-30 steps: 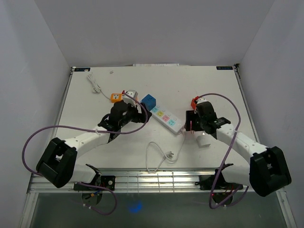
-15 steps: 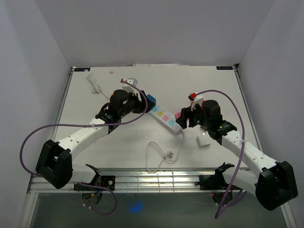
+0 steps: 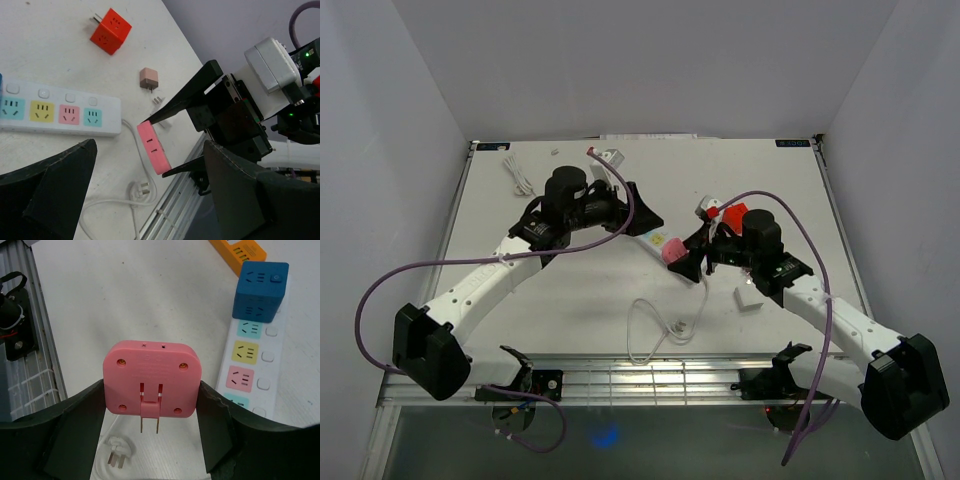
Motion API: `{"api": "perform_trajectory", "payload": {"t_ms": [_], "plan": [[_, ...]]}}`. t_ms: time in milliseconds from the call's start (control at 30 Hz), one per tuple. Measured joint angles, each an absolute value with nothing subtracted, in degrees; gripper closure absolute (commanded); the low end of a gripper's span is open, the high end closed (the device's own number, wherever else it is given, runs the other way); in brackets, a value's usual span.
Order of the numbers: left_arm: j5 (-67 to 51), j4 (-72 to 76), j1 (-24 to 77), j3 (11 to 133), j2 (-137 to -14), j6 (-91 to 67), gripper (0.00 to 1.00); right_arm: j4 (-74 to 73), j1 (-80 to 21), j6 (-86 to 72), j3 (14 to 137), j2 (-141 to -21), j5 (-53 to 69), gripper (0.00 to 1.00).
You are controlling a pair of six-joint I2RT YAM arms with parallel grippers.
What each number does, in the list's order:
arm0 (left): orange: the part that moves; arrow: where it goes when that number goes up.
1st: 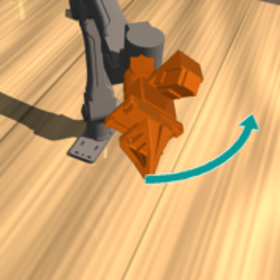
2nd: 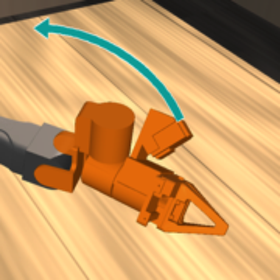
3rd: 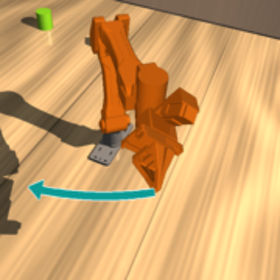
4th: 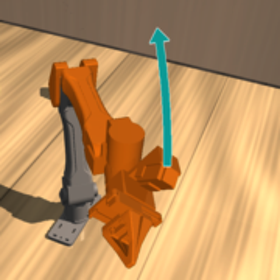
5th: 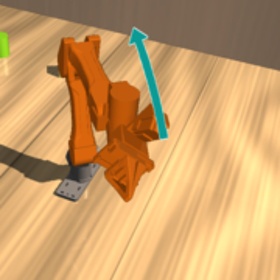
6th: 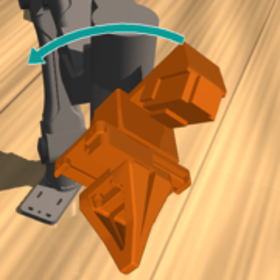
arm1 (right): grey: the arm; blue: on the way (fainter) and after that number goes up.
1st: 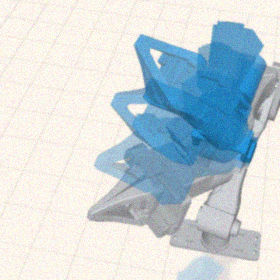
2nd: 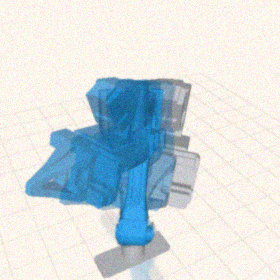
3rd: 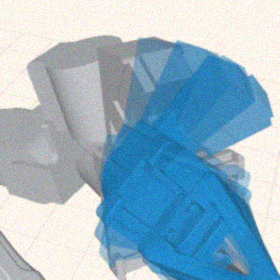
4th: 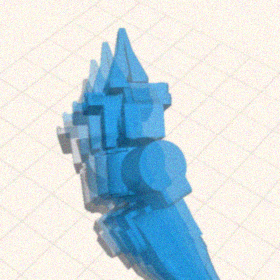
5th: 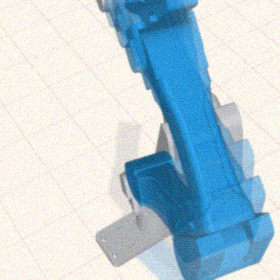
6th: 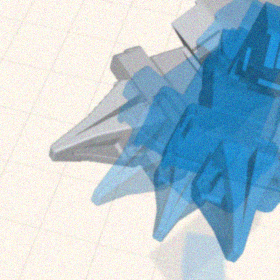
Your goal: Insert the plug
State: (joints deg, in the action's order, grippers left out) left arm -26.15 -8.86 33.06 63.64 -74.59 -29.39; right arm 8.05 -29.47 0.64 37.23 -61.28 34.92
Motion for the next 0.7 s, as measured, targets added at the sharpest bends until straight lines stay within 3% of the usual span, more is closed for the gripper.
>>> {"api": "perform_trajectory", "payload": {"t_ms": [333, 700], "plan": [[-32.75, -19.25, 33.08, 67.46, -76.73, -32.4, 0.03, 8.25, -36.84, 5.89, 38.94, -63.05, 29.65, 0.69], [-34.22, -26.28, 33.08, 68.77, -81.08, -33.28, 0.19, 9.15, -38.68, 8.27, 40.25, -64.14, 25.74, 0.7]]}}
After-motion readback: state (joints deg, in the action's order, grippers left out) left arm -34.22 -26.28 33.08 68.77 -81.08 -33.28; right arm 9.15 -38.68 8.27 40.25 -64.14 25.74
